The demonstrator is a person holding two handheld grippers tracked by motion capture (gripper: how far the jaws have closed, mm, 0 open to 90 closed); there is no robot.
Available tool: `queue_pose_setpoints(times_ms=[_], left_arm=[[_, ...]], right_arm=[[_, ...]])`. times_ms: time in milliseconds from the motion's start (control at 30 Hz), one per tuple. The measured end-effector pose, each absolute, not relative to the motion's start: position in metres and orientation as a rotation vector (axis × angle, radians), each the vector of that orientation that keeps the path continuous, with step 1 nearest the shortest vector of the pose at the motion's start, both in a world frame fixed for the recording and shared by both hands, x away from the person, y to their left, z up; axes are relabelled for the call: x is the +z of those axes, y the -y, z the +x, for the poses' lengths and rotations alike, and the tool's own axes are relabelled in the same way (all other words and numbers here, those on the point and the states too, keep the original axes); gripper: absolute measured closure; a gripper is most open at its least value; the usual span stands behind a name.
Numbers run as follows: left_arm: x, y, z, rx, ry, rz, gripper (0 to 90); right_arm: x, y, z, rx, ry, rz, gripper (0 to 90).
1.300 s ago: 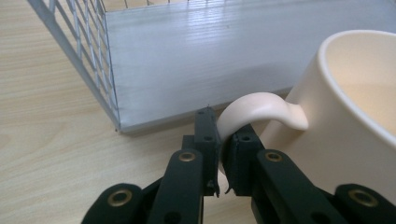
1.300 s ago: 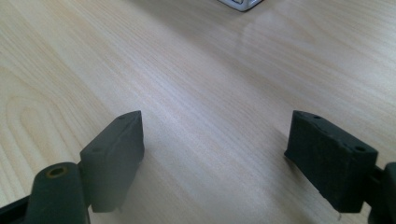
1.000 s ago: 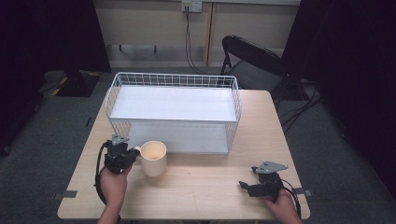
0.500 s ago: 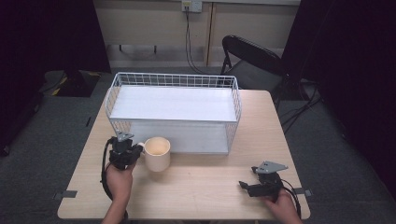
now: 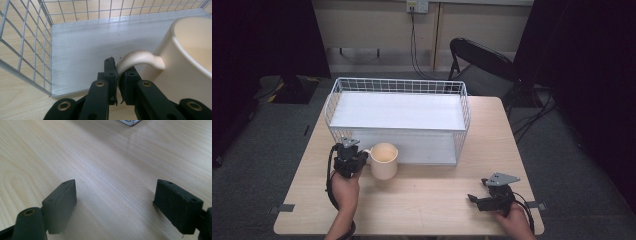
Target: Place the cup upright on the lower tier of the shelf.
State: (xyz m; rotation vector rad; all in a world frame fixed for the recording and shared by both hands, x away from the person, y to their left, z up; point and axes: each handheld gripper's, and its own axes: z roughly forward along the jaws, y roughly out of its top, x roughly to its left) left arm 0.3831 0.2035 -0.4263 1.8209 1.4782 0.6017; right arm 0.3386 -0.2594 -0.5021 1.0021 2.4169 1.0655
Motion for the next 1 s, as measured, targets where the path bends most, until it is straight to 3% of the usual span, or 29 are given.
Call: queue_pose_setpoints(times_ms=[1000], left_arm=[[-0.429, -0.198, 0.395, 0.634, -1.519, 1.788, 85.0]], right_arm=[[-0.502, 0.259, 0.339, 1.066, -2.417, 1.002, 17.5]])
